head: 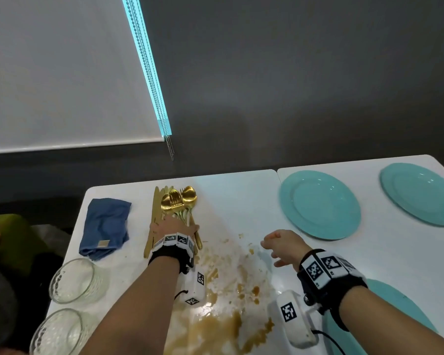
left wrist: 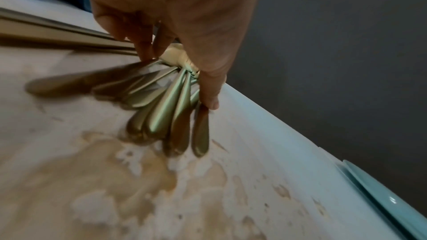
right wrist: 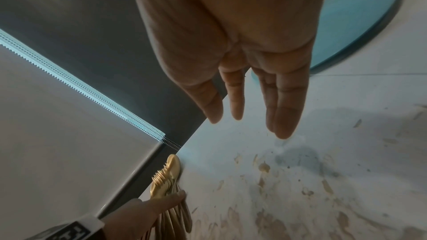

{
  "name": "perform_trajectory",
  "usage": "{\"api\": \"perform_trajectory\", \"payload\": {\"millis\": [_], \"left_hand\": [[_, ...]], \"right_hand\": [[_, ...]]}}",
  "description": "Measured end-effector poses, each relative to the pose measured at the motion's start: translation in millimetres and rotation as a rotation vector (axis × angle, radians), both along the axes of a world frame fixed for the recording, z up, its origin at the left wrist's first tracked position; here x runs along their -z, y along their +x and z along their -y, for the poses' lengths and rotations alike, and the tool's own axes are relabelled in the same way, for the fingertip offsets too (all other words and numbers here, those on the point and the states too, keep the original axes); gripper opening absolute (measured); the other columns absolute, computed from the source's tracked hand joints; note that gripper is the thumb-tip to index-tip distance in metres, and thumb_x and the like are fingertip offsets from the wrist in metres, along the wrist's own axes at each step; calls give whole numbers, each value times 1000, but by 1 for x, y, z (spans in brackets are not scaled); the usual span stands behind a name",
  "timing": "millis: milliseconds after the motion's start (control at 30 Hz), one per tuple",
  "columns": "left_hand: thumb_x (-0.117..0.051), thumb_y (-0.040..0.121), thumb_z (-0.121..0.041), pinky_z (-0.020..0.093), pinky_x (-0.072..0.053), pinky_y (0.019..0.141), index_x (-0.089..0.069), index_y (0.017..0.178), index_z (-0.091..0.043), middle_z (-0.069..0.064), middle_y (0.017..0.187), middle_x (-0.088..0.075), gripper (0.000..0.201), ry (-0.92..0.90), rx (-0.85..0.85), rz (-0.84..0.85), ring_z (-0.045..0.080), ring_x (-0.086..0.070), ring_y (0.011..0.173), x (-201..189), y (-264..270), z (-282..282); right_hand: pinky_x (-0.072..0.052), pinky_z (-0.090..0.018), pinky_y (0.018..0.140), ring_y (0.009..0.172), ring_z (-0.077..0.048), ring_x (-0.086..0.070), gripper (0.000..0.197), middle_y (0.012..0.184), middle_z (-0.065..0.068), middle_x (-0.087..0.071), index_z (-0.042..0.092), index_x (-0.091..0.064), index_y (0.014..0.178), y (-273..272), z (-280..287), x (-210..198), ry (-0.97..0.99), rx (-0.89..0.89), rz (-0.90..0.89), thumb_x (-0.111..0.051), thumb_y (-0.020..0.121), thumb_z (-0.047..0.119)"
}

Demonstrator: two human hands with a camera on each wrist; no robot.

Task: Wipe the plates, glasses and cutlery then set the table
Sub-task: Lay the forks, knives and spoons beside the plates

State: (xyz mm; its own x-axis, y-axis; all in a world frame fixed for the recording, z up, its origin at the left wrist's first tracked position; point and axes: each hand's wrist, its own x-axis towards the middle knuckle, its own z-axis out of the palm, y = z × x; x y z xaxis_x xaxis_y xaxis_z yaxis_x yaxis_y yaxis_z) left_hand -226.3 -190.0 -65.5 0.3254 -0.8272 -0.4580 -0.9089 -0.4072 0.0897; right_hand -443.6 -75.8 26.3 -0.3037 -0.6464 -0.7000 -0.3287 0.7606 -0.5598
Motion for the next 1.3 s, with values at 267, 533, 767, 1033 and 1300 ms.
{"api": "perform_trajectory", "payload": {"millis": [267, 533, 767, 1033, 1300], "left_hand": [[-65, 82, -25, 39, -45, 97, -54, 111, 1, 12, 109, -61, 41, -24, -121, -220, 30, -60, 105, -16, -20, -5], [-55, 91, -17, 37, -46, 91, -60, 120, -2, 17, 122, -60, 33, -26, 41, -236, 33, -57, 114, -12, -22, 0], [-46, 88, -12, 30, -48, 80, -62, 102, -10, 9, 110, -61, 21, 17, 365, -14, 26, -60, 104, -12, -29, -4], [-38, 98, -7, 35, -45, 96, -46, 128, 5, 21, 129, -48, 33, -42, 183, -82, 32, -52, 118, -11, -46, -6], [-38, 97, -5, 22, -43, 44, -47, 95, 0, 12, 80, -55, 10, 63, -167, -884, 17, -47, 53, -28, -82, -30]], "right_hand": [[-55, -33, 81, 107, -24, -57, 28, 119, -6, -57, 9, -57, 117, 5, 3, 7, 18, -25, 12, -56, 91, 21], [-55, -31, 79, 103, -23, -58, 24, 117, -5, -58, 10, -58, 113, -1, -1, 12, 30, -40, 19, -56, 92, 21], [-55, -30, 76, 99, -22, -58, 10, 109, -5, -57, 14, -58, 99, -16, -11, 14, 45, 2, 13, -54, 92, 20], [-55, -31, 76, 94, -20, -58, 11, 105, -6, -58, 14, -58, 101, -32, -19, 17, 56, 23, 19, -51, 93, 17], [-51, -26, 65, 82, -19, -60, 18, 92, -4, -59, 11, -58, 109, -30, -20, 5, 28, -58, 88, -50, 94, 17]]}}
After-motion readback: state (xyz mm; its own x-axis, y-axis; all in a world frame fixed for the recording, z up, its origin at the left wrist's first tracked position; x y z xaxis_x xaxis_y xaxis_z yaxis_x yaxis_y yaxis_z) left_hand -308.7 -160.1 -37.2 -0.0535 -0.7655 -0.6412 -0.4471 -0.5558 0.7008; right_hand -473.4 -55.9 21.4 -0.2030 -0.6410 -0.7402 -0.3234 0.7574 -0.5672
